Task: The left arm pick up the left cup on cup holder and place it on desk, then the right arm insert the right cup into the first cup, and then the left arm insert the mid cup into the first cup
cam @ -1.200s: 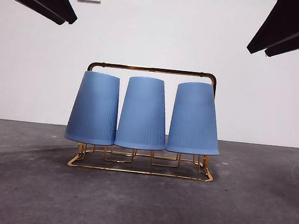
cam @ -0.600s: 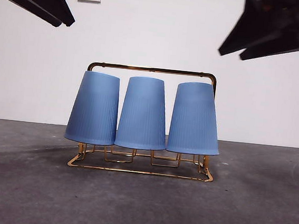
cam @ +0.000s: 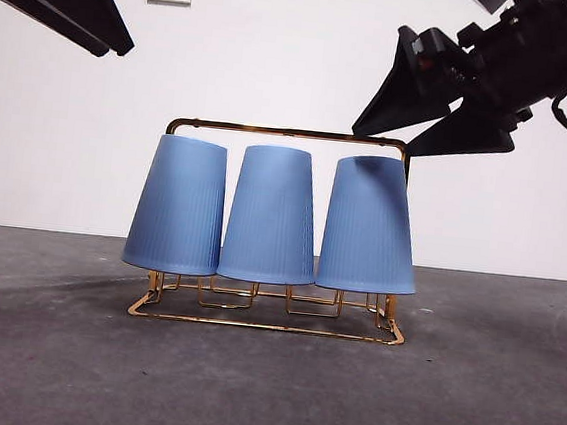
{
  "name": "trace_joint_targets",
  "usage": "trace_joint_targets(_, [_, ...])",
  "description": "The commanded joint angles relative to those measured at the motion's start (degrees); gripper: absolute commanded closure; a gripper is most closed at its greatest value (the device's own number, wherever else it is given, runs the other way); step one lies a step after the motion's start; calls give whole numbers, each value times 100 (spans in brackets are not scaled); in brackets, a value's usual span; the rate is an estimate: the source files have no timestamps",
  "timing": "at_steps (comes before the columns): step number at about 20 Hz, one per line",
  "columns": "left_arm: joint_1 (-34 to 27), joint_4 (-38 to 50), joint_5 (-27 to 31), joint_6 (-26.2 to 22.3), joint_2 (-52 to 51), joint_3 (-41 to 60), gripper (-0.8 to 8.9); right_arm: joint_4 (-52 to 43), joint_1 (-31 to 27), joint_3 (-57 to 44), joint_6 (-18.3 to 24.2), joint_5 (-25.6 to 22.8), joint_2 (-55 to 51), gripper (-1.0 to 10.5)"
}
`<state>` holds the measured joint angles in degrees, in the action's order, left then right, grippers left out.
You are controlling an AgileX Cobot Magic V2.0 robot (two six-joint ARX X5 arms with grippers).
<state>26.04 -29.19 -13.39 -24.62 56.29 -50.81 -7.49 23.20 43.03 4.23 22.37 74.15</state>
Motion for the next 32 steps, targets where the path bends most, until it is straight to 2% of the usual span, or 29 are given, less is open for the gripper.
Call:
trace_joint_targets(1, [-4,44,11,24,94,-55,528,-131,35,81,-83,20,190,510])
trace_joint_targets(9, [-17,44,11,24,142,-55,528,-286,39,81,-125,170,588,516])
trace_joint_targets(15, [-22,44,11,24,144,-55,528,-293,151,81,-98,188,678,674])
trace_joint_targets(19, [-22,42,11,24,144,-55,530,-345,164,81,-81,184,638,690])
trace_joint_targets(27, [-22,37,11,26,144,-55,531,-293,162,92,-7,162,-190,691])
trace_joint_targets(32, [-22,26,9,26,144,-55,531,-72,164,94,278,92,-918,695])
